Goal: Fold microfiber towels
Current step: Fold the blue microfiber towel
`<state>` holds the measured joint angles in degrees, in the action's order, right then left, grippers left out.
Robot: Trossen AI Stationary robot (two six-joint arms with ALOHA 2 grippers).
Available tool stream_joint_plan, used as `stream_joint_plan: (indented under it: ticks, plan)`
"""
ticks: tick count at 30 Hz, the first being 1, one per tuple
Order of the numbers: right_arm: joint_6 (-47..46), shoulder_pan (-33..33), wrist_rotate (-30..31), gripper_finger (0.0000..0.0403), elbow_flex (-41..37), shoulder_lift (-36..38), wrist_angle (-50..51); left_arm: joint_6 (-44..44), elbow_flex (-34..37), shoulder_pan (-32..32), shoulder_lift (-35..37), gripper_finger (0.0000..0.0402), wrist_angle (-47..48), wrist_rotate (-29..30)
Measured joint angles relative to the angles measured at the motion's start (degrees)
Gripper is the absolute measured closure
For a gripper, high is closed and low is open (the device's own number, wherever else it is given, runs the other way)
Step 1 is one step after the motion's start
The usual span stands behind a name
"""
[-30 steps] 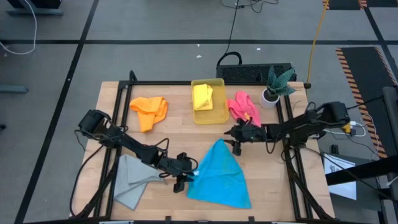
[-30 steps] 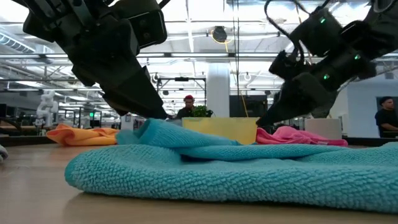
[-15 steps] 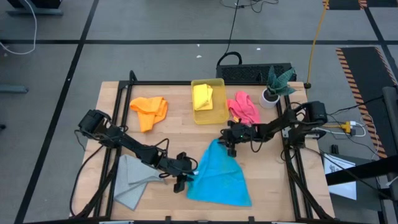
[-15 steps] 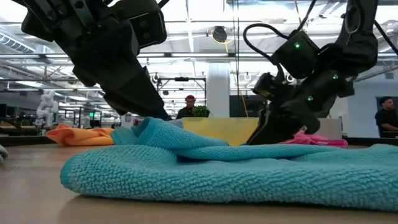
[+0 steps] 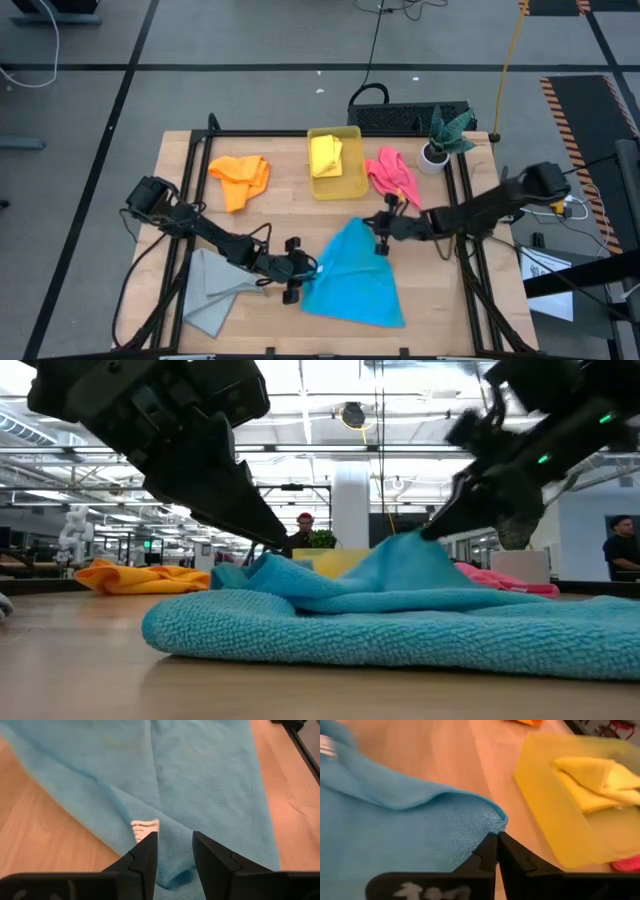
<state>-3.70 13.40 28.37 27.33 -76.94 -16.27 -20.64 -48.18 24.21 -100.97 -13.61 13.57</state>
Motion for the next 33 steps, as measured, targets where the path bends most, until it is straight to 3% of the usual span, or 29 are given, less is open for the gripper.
stream_joint_plan:
  ticks: [6,11,16,20,25,29,33]
  plan:
    - [-1.90,11.75,6.39,0.0401,0.00,2.43,2.03,-11.59,0.00,-1.31,0.00,0.0277,0.02,-2.22]
    - [-1.02,21.30,7.32,0.0402,0.00,2.38,1.15,-12.69,0.00,-1.43,0.00,0.0277,0.00,-5.62]
    - [-0.04,28.40,21.45,0.0402,0.00,2.39,-0.23,-12.73,0.00,-1.60,-0.33,0.0277,-0.20,-6.10]
    - [0.06,30.67,26.85,0.0402,0.02,2.41,-0.77,-14.32,0.02,-2.41,-2.59,0.0277,-0.51,-6.52]
    - [0.05,31.13,26.88,0.0402,0.02,2.41,-1.39,-15.95,0.04,-3.71,-5.06,0.0277,-4.10,-16.42]
    - [0.30,31.13,26.88,0.0402,0.02,2.41,-2.15,-17.23,0.04,-3.72,-5.42,0.0281,-4.50,-18.98]
    - [0.30,31.13,26.88,0.0403,0.02,2.41,-2.32,-15.78,0.02,-3.43,-5.42,0.0325,-4.09,-21.05]
